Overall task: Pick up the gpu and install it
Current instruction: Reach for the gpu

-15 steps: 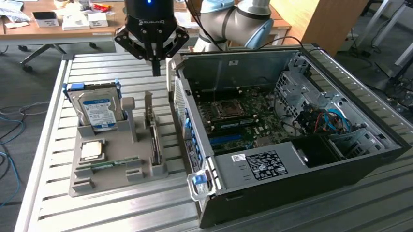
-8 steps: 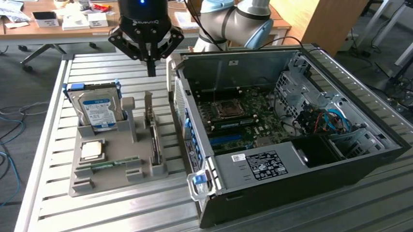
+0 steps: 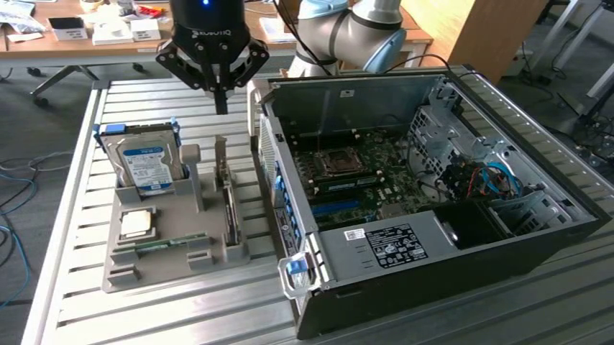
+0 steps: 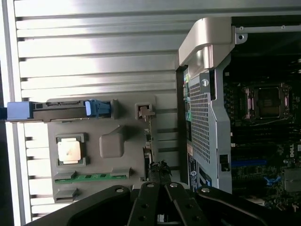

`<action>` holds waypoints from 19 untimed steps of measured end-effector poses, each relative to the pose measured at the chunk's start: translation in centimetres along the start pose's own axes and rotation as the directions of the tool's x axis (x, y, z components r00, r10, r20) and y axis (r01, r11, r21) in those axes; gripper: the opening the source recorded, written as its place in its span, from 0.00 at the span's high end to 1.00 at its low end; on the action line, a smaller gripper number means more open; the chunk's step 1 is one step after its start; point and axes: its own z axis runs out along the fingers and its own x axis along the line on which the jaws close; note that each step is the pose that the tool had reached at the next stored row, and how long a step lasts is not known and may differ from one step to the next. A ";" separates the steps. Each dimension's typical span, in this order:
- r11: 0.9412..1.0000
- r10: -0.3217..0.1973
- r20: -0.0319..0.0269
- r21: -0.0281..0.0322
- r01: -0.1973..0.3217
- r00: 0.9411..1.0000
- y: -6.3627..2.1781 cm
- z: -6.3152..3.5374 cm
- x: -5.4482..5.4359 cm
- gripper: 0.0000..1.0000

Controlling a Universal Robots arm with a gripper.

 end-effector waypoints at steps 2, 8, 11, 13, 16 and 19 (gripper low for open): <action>1.000 0.000 0.000 0.000 0.000 1.000 -0.01 0.00 0.2 0.89; 1.000 0.000 0.000 0.000 0.000 1.000 -0.03 -0.01 0.4 0.89; 1.000 0.000 0.000 0.000 0.000 1.000 -0.04 -0.01 0.5 0.89; 1.000 0.000 0.000 0.000 0.000 1.000 -0.05 -0.01 0.7 0.89; 1.000 0.000 0.000 0.000 0.000 1.000 -0.05 -0.02 0.7 0.89; 1.000 0.000 0.000 0.000 0.000 1.000 -0.06 -0.02 0.8 0.89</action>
